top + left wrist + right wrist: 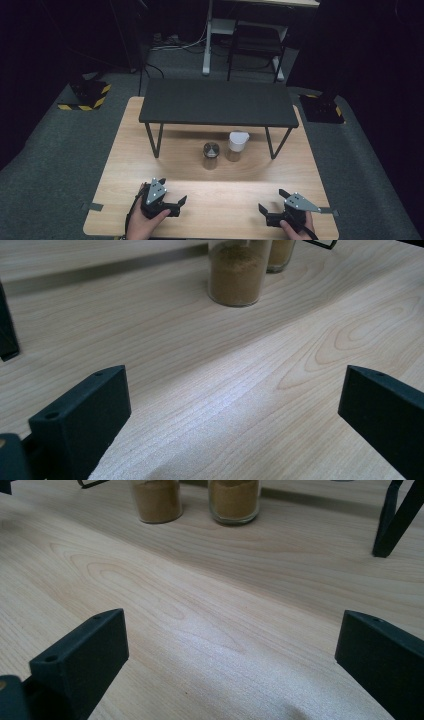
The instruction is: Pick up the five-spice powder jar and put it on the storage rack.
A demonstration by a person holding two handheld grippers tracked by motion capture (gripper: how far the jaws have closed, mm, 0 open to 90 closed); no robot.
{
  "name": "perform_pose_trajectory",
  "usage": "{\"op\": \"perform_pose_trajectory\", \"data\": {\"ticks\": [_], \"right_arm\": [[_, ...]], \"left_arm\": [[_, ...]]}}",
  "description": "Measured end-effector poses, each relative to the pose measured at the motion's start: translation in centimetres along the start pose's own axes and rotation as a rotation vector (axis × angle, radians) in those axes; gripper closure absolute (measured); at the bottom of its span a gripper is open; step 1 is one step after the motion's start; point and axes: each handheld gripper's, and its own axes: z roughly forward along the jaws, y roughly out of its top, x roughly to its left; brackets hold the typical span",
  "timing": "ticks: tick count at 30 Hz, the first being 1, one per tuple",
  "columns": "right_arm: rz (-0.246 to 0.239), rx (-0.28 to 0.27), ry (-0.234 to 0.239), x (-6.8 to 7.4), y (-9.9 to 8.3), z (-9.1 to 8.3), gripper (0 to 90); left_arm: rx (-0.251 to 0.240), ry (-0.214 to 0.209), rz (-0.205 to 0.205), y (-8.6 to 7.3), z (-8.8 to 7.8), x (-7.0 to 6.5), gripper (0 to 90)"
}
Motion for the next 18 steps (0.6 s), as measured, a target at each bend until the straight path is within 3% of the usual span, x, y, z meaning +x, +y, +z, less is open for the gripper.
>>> {"op": "perform_pose_trajectory", "data": {"ticks": [18], "right_arm": [[-0.005, -0.006, -0.003, 0.1, -0.1, -0.1, 0.4]], "left_arm": [[-0.038, -0.034, 0.040, 1.0, 0.9, -0.7, 0.6]]}}
